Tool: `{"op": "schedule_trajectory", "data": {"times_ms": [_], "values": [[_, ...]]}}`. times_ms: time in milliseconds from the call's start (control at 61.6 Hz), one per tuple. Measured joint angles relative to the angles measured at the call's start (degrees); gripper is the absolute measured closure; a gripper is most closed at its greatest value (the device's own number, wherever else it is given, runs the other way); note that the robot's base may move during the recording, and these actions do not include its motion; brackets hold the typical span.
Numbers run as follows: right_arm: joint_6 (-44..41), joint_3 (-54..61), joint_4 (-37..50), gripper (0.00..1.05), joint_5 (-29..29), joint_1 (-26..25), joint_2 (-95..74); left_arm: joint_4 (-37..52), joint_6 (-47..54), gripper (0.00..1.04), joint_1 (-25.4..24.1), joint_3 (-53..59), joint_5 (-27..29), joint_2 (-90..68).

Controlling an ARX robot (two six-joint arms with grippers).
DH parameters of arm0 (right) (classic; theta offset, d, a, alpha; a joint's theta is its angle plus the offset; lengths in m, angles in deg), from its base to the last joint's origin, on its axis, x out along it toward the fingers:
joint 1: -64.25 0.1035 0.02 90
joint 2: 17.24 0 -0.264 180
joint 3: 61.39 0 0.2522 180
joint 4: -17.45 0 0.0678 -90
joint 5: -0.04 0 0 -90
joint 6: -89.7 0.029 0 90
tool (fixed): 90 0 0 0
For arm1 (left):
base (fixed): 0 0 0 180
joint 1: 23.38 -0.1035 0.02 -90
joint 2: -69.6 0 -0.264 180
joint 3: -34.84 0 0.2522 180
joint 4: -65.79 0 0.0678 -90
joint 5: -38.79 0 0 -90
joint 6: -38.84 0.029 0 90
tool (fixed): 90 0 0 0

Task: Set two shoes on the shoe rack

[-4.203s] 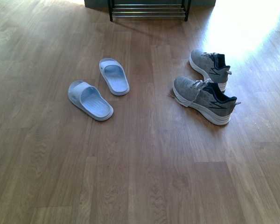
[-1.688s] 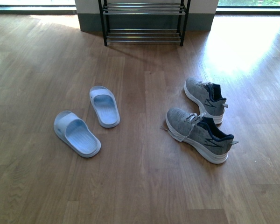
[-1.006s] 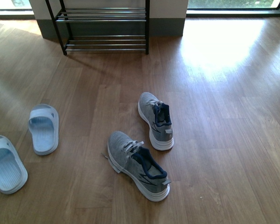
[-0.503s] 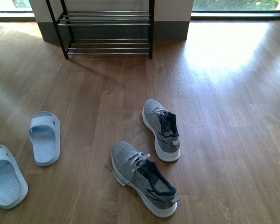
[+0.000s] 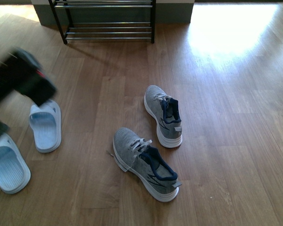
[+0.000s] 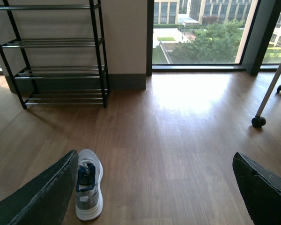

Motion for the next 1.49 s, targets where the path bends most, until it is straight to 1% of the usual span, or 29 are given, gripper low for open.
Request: {"op": "schedule_trajectory", "data": {"times_ms": [146,308,487,584,633,795,925,1071,1185,1331,1493], "values": [[0.0,0.0,0.0,0.09,0.0,0.0,0.0,0.3,-2.6,0.09,0.2,-8.2,-5.7,-19.1],[0.0,0.0,0.0,0.09,0.0,0.0,0.0,-2.7,-3.5,0.09,0.1,-17.0,-11.6,-32.2],[0.0,0.0,0.0,0.09,0.0,0.0,0.0,-5.1,-2.8,0.09,0.8,-27.3,-18.9,-42.1],[0.0,0.0,0.0,0.09,0.0,0.0,0.0,-5.9,-1.9,0.09,1.6,-31.8,-21.1,-44.8],[0.0,0.0,0.0,0.09,0.0,0.0,0.0,-6.8,-1.5,0.09,1.9,-33.8,-21.4,-45.8],[0.0,0.0,0.0,0.09,0.0,0.0,0.0,-8.8,0.9,0.09,2.6,-41.4,-25.3,-50.7],[0.0,0.0,0.0,0.09,0.0,0.0,0.0,-11.9,1.4,0.09,2.7,-45.1,-25.5,-54.2],[0.0,0.0,0.0,0.09,0.0,0.0,0.0,-12.6,1.2,0.09,2.8,-47.5,-26.5,-56.8],[0.0,0.0,0.0,0.09,0.0,0.0,0.0,-14.6,1.7,0.09,3.4,-51.5,-26.4,-59.7],[0.0,0.0,0.0,0.09,0.0,0.0,0.0,-16.7,2.1,0.09,4.5,-56.0,-28.3,-64.1],[0.0,0.0,0.0,0.09,0.0,0.0,0.0,-18.4,3.3,0.09,5.2,-58.3,-27.8,-65.5]]}}
